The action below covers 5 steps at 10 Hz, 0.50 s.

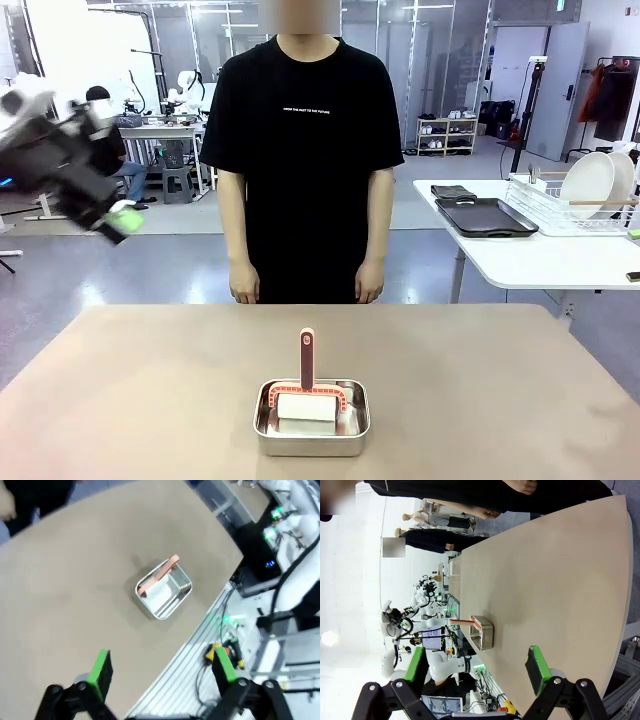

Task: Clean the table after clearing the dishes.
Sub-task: Place the Lint Roller back on top of the Airtight Container.

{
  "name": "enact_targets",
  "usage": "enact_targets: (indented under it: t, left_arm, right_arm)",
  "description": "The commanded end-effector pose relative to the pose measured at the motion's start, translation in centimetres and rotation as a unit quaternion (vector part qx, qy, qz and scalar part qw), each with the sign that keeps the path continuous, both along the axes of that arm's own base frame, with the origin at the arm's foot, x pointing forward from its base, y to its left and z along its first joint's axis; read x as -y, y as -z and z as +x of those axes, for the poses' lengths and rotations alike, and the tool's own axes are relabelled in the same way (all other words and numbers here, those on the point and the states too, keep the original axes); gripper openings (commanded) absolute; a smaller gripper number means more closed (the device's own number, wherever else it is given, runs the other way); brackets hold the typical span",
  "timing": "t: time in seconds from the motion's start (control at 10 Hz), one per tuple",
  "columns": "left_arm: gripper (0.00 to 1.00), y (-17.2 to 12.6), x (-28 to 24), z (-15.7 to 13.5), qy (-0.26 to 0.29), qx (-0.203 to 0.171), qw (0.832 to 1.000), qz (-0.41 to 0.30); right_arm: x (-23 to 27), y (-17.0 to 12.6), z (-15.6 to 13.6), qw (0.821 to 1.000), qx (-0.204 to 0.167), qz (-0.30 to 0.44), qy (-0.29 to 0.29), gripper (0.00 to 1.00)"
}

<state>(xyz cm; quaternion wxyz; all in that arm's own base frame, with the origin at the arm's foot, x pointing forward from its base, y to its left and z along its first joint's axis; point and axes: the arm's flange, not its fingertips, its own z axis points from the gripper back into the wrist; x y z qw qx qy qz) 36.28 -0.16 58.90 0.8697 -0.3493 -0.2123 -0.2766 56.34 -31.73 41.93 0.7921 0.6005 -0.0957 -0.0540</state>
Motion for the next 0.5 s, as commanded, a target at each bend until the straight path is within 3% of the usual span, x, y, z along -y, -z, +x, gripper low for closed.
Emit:
enact_targets:
  t: [0.0,0.2,0.4]
  left_arm:
    - [1.0,2.7,-5.0,-3.3,-0.042,0.029,0.995,-0.083]
    - [1.0,5.0,-10.9,-4.0,-0.11,-0.002,0.986,-0.127]
    - [1.0,6.0,-14.9,-3.0,-0.134,-0.033,0.98,-0.143]
  right_arm:
    - [-0.2,-0.1,-0.1,1.0,0.001,0.001,0.0,1.0]
    - [-0.2,-0.1,-0.1,1.0,0.001,0.001,0.0,1.0]
    - [-0.2,-0.1,-0.1,1.0,0.001,0.001,0.0,1.0]
